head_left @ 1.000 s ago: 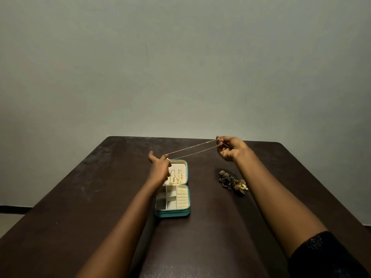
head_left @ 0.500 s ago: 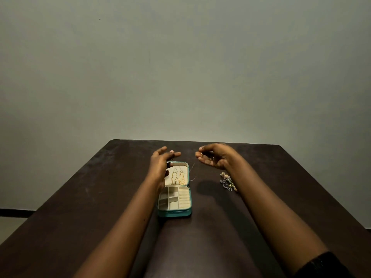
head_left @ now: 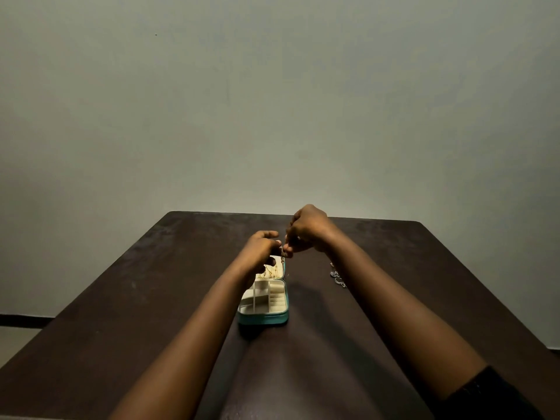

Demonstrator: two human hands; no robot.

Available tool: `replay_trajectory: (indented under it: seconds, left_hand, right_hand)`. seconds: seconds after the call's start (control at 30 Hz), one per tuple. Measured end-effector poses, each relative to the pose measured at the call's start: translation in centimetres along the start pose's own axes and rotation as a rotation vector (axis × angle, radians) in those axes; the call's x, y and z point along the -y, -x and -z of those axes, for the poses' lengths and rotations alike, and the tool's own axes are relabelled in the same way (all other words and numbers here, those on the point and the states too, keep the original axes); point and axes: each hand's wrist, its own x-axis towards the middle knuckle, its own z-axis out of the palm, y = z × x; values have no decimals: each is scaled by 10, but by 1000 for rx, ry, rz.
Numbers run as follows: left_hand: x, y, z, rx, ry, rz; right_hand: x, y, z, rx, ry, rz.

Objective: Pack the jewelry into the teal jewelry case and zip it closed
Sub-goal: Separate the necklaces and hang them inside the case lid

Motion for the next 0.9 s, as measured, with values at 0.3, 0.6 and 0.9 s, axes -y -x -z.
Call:
replay_trajectory:
  seconds: [0.3, 0.6, 0.9]
  left_hand:
    - [-9, 7, 9, 157, -118, -14]
    - [-17, 6, 15, 204, -122, -60]
    - [-24, 5, 26, 177, -101, -84]
  right_hand:
    - [4, 9, 2, -14, 123, 69]
    - [-3, 12, 15, -4, 45, 107]
    - [-23, 9, 5, 323, -236, 171]
